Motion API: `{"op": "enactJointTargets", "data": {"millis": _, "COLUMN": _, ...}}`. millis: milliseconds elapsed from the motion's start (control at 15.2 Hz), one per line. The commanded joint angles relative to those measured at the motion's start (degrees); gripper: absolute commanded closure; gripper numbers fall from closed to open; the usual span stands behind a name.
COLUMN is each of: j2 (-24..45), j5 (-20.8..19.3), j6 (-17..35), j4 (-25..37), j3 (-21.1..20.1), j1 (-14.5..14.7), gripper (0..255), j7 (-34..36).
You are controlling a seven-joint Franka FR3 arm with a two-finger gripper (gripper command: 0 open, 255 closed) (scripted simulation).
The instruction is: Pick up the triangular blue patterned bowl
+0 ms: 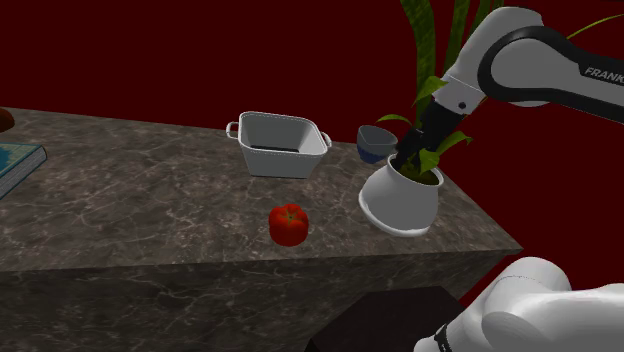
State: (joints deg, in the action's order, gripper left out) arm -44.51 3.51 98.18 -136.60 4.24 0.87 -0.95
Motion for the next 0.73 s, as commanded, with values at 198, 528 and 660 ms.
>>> {"op": "enactJointTargets", "data": {"millis": 198, "j2": 4.86, "j5": -1.11, "j6": 1.80, "j4": 2.61, "j3": 3.39, "j1": -0.71, "gripper": 0, "j7": -3.53}}
{"op": "enactJointTargets", "data": {"millis": 528, "j2": 13.72, "j5": -1.73, "j6": 4.16, "j4": 8.33, "j3": 8.86, "j1": -1.35, "gripper": 0, "j7": -9.44}}
{"op": "enactJointTargets", "data": {"millis": 660, "j2": 17.51, "j5": -1.49, "j6": 4.82, "j4": 11.09, "j3": 11.01, "j1": -1.46, "gripper": 0, "j7": -11.87}}
